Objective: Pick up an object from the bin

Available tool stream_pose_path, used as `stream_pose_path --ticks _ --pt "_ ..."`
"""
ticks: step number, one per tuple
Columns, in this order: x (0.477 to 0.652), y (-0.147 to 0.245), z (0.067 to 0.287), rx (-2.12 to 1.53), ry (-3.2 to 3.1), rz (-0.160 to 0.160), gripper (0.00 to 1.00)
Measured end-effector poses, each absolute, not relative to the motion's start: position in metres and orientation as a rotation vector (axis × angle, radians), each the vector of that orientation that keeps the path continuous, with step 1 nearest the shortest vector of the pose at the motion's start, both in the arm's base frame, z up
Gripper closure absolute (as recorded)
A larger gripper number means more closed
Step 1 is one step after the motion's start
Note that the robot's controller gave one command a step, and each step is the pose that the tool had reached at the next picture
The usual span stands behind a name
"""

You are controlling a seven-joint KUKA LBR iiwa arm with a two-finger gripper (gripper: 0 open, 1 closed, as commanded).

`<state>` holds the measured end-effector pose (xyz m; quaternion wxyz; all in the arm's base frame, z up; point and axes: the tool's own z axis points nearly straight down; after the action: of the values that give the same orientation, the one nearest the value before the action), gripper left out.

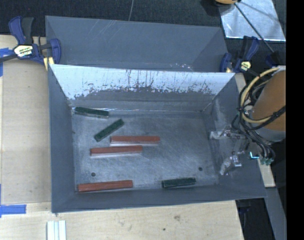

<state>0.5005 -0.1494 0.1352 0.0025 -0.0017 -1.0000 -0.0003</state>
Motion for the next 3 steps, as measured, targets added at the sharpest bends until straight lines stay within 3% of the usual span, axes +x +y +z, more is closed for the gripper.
stream_pose_path --ticks 1,2,3 --pt "0.503 -0.149 0.139 0.000 -3.145 0.002 0.00" --pt "0.497 -0.120 0.115 0.239 -3.142 0.009 0.00" --pt "0.491 -0.089 0.090 0.519 -3.096 -0.006 0.00"
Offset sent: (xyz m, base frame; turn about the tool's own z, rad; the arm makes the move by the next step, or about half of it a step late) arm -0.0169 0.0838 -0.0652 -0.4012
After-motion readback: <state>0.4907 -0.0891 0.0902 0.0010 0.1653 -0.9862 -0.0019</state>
